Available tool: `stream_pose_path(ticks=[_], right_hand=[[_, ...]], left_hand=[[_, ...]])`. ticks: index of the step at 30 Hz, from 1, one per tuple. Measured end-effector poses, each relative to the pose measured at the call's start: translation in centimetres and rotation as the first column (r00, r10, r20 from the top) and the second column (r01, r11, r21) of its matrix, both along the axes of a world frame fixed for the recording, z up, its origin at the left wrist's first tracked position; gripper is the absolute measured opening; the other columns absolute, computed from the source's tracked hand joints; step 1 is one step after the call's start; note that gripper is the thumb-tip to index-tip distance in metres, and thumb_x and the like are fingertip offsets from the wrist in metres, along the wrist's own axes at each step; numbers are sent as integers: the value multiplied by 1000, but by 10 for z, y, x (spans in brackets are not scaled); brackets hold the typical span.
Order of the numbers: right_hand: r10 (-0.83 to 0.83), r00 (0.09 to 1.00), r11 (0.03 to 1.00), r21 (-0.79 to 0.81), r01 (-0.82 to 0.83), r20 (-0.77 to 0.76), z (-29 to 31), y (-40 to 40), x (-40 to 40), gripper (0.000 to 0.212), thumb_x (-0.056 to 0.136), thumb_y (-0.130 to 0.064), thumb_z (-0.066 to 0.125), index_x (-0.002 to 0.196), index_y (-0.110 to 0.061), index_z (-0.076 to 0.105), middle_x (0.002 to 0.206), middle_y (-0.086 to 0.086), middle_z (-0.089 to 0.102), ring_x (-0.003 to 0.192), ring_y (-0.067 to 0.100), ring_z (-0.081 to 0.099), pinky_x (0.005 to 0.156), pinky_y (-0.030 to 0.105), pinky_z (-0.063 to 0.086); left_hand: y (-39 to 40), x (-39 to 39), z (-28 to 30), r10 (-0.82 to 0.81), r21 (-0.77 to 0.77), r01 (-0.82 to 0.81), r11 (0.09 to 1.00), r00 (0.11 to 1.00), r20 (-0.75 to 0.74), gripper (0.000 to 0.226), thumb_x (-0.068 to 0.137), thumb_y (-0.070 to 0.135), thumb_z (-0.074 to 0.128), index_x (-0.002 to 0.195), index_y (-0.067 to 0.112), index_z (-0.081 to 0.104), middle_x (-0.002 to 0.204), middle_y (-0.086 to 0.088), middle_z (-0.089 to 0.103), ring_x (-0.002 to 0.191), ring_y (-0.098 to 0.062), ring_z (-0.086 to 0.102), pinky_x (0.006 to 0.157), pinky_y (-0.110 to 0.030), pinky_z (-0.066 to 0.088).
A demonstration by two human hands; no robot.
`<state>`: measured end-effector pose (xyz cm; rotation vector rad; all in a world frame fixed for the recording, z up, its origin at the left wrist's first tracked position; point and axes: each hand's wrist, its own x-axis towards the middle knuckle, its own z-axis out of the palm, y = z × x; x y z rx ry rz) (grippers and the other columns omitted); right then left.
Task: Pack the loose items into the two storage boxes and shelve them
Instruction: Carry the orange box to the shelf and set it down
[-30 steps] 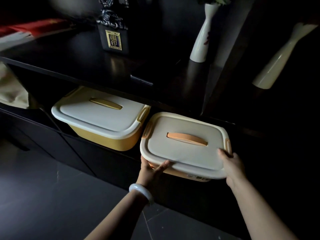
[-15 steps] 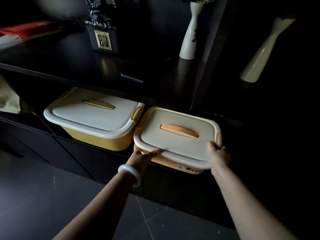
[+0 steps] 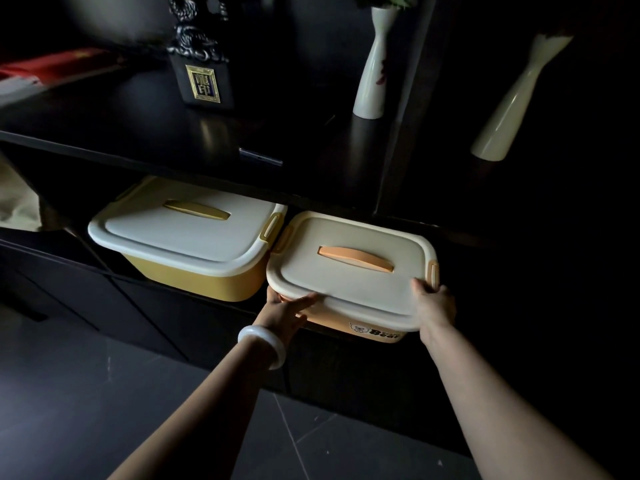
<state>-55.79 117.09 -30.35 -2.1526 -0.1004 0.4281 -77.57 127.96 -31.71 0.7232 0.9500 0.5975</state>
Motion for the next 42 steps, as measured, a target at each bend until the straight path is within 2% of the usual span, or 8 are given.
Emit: stream_pose_path(ticks=[4, 11, 16, 22, 31, 35, 38, 42], right_hand=[[10, 1000, 1000, -16, -10, 9, -1, 0, 0, 62, 91, -37, 61, 137, 1, 45, 137, 23, 48, 123, 38, 51, 98, 45, 46], [12, 1000, 999, 37, -12, 4, -3, -3, 2, 55, 89, -36, 63, 130, 0, 50, 129, 22, 55, 114, 37, 56, 93, 43, 49], [25, 1000, 999, 39, -24, -4, -5, -4, 3, 60, 90, -39, 62, 135, -1, 47, 132, 21, 52, 118, 37, 54, 95, 44, 48], [43, 999, 998, 47, -44, 15, -6, -5, 2, 60, 91, -39, 61, 134, 0, 47, 132, 22, 52, 118, 36, 54, 93, 41, 48], [80, 997, 996, 31, -80, 11, -11, -8, 5, 66, 91, -45, 58, 139, -3, 42, 137, 21, 49, 123, 36, 51, 99, 46, 45], [88, 996, 996, 20, -88, 13, -12, -9, 6, 67, 91, -45, 58, 141, -3, 40, 139, 20, 47, 125, 36, 48, 102, 46, 43], [110, 993, 994, -32, -109, 39, -10, -9, 5, 68, 92, -46, 55, 142, -3, 39, 140, 21, 46, 126, 37, 47, 100, 40, 43], [179, 984, 983, -39, -179, 11, -8, -16, 8, 68, 91, -51, 54, 142, -7, 38, 139, 19, 47, 124, 36, 48, 95, 38, 42]], left_hand=[[-1, 1, -1, 25, 10, -25, 1000, 1000, 8, 62, 77, 0, 75, 119, 40, 51, 110, 9, 64, 106, -17, 58, 90, -33, 46], [-6, -1, -3, 35, -20, -34, 999, 998, 50, 87, 60, 6, 83, 133, 35, 47, 122, 3, 64, 119, -24, 56, 109, -48, 38], [-5, -2, -3, 7, 3, -7, 1000, 999, 52, 79, 70, 3, 80, 133, 35, 46, 122, 2, 65, 118, -25, 58, 107, -49, 40], [-7, 0, -1, 29, 20, -31, 999, 996, 84, 87, 55, 10, 84, 130, 35, 48, 99, 11, 73, 92, -10, 69, 76, -32, 55], [-9, 0, 4, 30, -5, -30, 1000, 990, 140, 85, 62, 5, 78, 136, 30, 44, 118, 2, 65, 91, -10, 68, 61, -21, 55], [-10, -3, 1, -7, 78, 3, 997, 998, 55, 82, 67, 9, 80, 134, 37, 42, 123, 5, 63, 105, -12, 63, 66, -22, 55], [-11, -6, 0, -32, 179, 33, 983, 999, -9, 98, 55, 25, 85, 141, 30, 38, 127, 4, 62, 115, -15, 59, 91, -33, 52], [-19, -8, 5, -19, 379, 166, 910, 932, -363, 83, 69, 43, 79, 139, 23, 38, 130, 5, 59, 121, -18, 54, 103, -45, 44]])
